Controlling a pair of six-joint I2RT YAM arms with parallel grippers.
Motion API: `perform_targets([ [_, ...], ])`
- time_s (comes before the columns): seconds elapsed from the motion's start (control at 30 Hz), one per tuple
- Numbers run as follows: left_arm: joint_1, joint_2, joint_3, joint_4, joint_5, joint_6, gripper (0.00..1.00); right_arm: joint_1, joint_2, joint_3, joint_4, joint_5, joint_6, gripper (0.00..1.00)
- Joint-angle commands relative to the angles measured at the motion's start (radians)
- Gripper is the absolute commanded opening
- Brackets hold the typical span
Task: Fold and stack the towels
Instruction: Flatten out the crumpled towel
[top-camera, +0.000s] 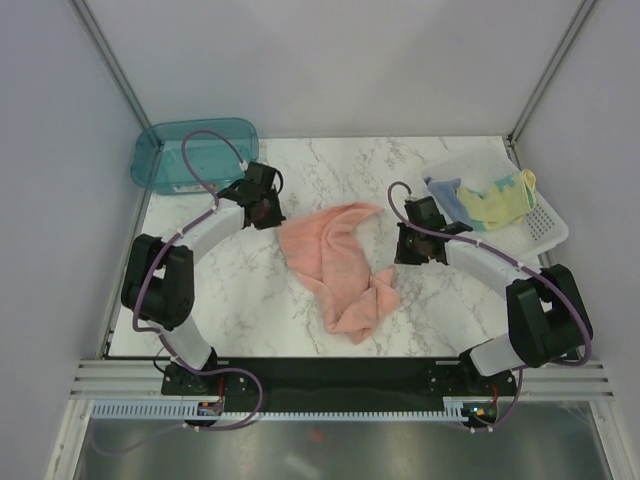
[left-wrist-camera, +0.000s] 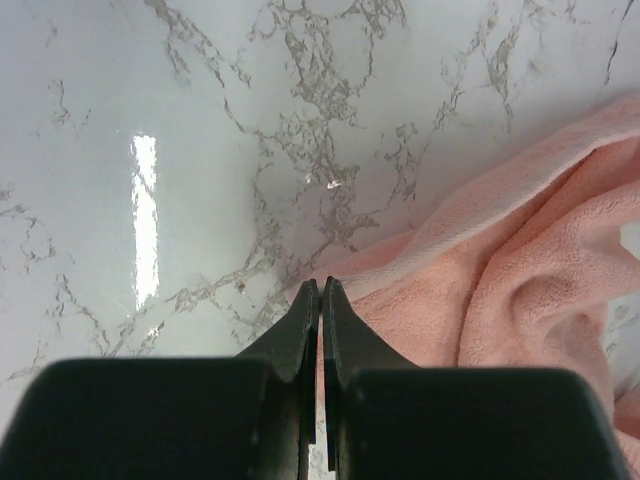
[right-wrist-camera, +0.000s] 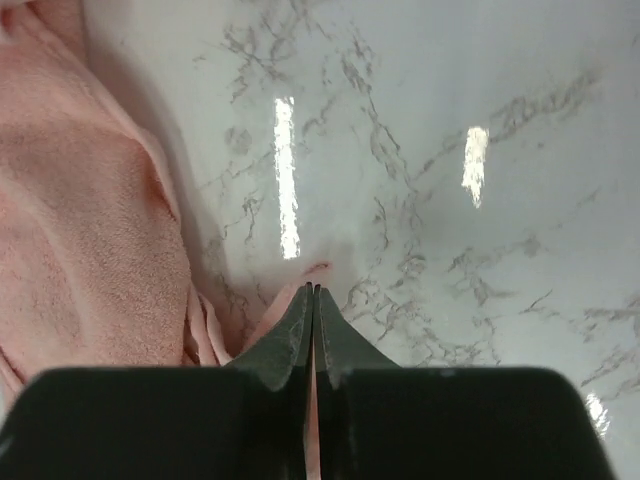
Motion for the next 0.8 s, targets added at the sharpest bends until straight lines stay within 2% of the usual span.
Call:
perform_targets([
  [0.0, -0.003, -0.073, -0.026, 0.038, 0.008, -0.004, 0.02, 0.002, -0.032, 0.023, 0.035, 0.041, 0.113, 0.13],
  [0.03, -0.006, -0.079, -0.028, 0.040, 0.015, -0.006, 0.02, 0.002, -0.028, 0.040, 0.050, 0.033, 0.150, 0.33],
  [0.13, -0.011, -0.079, -0.028, 0.044, 0.038, -0.007, 0.02, 0.008, -0.006, 0.083, 0.145, 0.030, 0.335, 0.50],
  [0.27, -0.013, -0.071, -0.029, 0.046, 0.045, -0.010, 0.02, 0.026, 0.023, 0.100, 0.271, 0.090, 0.534, 0.57],
  [0.4, -0.013, -0.065, -0.035, 0.055, 0.048, -0.018, 0.02, 0.034, 0.115, 0.192, 0.226, 0.212, 0.705, 0.59],
  [0.57, -0.013, -0.039, -0.046, 0.070, 0.045, -0.027, 0.02, 0.034, 0.279, 0.316, 0.161, 0.277, 0.835, 0.59],
  [0.77, -0.013, -0.022, -0.048, 0.080, 0.047, -0.029, 0.02, 0.034, 0.328, 0.353, 0.111, 0.357, 0.895, 0.58],
])
